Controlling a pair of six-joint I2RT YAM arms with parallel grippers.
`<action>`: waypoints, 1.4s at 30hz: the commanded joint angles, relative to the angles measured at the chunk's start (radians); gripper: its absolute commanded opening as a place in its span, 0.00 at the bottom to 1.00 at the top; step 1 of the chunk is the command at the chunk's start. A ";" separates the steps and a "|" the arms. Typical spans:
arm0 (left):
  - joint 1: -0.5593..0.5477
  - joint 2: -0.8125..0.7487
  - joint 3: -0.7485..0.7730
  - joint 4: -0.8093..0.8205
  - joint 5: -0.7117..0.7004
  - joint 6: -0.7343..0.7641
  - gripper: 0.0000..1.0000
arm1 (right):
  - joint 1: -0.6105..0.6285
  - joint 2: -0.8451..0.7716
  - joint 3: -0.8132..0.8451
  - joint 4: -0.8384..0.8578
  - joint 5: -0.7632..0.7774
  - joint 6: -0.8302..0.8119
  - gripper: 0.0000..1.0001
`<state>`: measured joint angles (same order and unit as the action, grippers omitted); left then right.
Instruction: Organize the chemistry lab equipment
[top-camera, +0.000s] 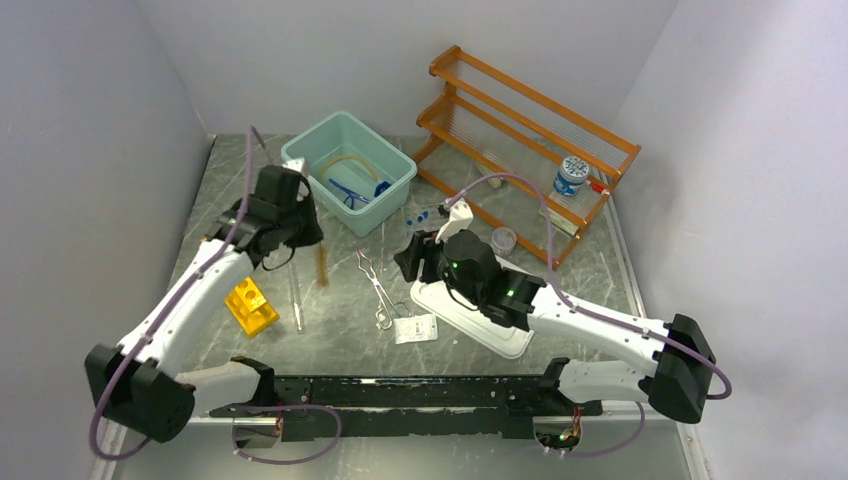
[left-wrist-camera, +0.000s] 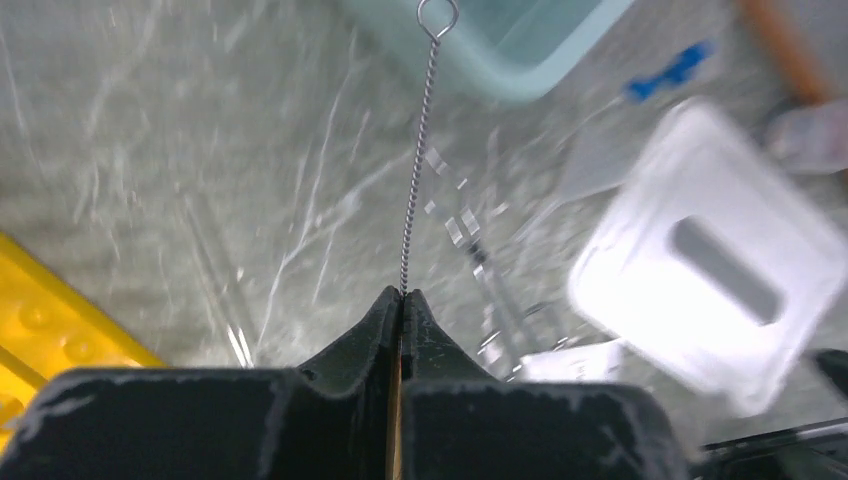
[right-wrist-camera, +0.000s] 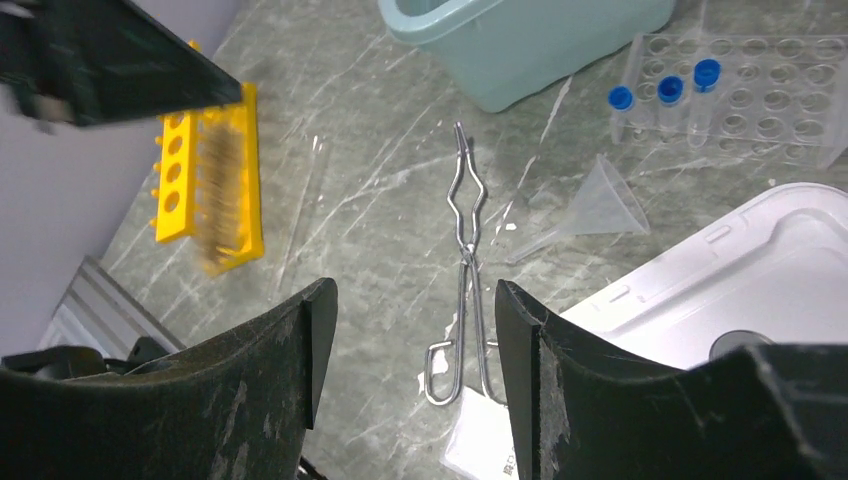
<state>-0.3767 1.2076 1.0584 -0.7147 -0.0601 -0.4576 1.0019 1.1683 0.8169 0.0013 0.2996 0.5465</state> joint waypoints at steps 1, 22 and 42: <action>-0.005 -0.063 0.172 0.013 0.037 -0.040 0.05 | -0.011 -0.036 0.005 0.003 0.100 0.054 0.62; 0.013 0.444 0.368 0.587 -0.011 -0.476 0.05 | -0.016 -0.153 -0.055 -0.056 0.233 0.115 0.62; 0.083 0.771 0.445 0.772 -0.082 -0.636 0.05 | -0.017 -0.180 -0.060 -0.113 0.257 0.133 0.62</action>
<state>-0.2901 1.9156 1.4445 -0.0097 -0.1528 -1.0561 0.9932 1.0058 0.7578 -0.0944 0.5182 0.6697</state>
